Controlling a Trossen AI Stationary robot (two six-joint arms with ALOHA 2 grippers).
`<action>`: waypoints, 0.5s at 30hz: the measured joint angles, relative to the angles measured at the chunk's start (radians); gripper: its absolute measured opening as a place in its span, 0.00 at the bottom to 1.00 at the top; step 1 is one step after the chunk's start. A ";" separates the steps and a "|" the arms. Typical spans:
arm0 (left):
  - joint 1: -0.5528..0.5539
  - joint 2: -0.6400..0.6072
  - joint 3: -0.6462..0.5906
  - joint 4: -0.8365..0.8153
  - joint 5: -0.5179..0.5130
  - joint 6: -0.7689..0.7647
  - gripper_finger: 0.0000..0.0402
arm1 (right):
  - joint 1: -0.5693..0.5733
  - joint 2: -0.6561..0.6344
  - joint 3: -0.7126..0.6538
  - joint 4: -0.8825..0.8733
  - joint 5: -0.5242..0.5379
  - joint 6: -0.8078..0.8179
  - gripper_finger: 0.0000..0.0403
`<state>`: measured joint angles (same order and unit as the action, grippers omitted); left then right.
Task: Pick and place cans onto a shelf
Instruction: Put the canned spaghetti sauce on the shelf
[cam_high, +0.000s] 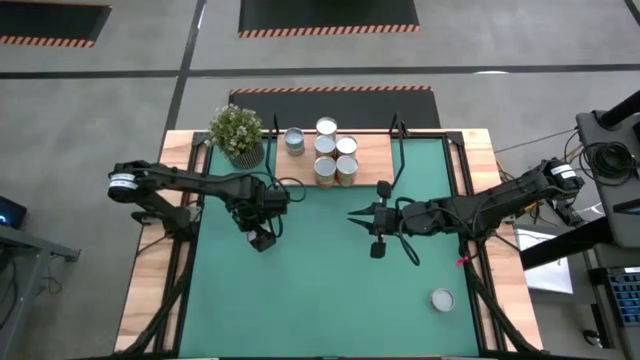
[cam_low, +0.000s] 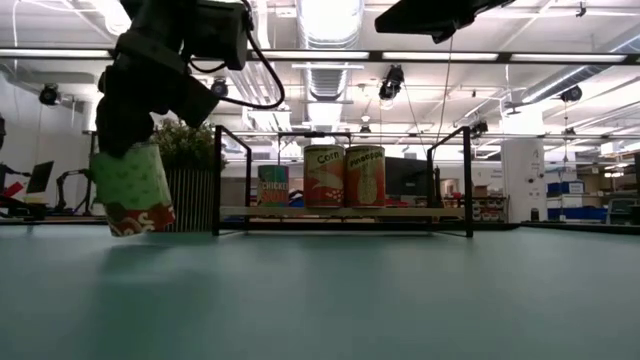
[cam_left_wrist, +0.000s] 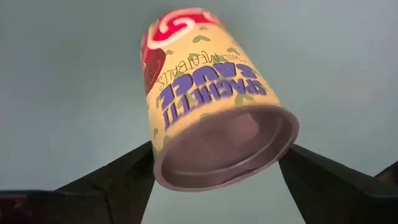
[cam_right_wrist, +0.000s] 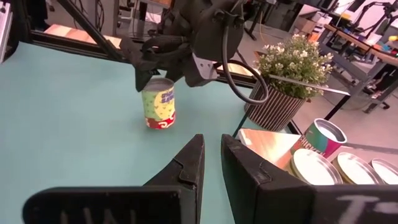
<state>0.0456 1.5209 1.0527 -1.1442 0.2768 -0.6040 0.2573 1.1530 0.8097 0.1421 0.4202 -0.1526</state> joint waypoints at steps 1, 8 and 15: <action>-0.001 0.000 0.000 0.000 0.000 0.000 0.78 | 0.000 0.000 0.000 -0.001 0.000 0.003 0.11; -0.001 0.000 0.000 0.000 0.000 0.015 0.82 | 0.000 0.000 0.000 -0.010 0.000 0.002 0.11; -0.024 -0.001 0.084 -0.063 -0.011 0.054 0.83 | 0.000 0.000 0.000 -0.012 0.000 -0.001 0.11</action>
<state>0.0218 1.5204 1.1367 -1.2076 0.2662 -0.5500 0.2573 1.1530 0.8097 0.1299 0.4202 -0.1541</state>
